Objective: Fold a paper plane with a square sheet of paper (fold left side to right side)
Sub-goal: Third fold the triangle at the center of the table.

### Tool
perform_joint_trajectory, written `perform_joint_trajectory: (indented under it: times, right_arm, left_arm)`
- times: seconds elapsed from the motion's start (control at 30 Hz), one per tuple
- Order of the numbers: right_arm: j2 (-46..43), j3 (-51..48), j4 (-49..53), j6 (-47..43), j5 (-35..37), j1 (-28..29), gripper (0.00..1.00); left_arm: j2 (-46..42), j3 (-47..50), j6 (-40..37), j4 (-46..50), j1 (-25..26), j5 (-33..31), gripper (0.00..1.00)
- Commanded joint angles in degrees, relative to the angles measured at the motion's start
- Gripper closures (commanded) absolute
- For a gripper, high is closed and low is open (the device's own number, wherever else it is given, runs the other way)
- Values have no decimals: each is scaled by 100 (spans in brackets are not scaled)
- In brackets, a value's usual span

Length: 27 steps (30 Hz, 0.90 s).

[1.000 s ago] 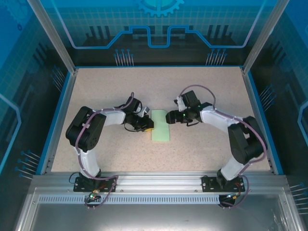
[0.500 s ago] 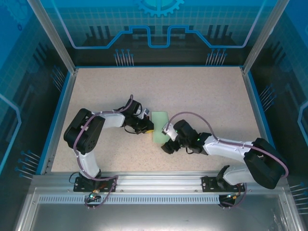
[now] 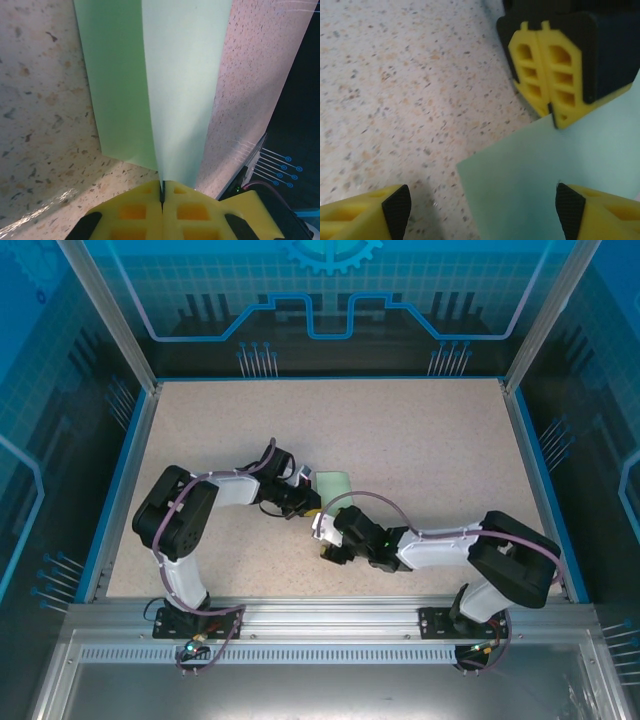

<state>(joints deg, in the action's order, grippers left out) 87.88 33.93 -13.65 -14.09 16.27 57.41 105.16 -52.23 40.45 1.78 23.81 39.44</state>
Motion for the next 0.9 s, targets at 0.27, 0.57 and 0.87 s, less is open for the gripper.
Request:
perform_joint_trajectory:
  times: [0.27,0.57,0.87]
  right_arm:
    - [272,455,-31,152,155,11,50]
    - [107,474,488,239,-189,-1,90]
    - [107,518,837,466,-653,-99,100]
  left_arm:
    - [-101,37,-54,157,32,187,96]
    - [-42,-33,-166,305,24,95,93]
    - [-536,-200,-773,1183,-192,-267,58]
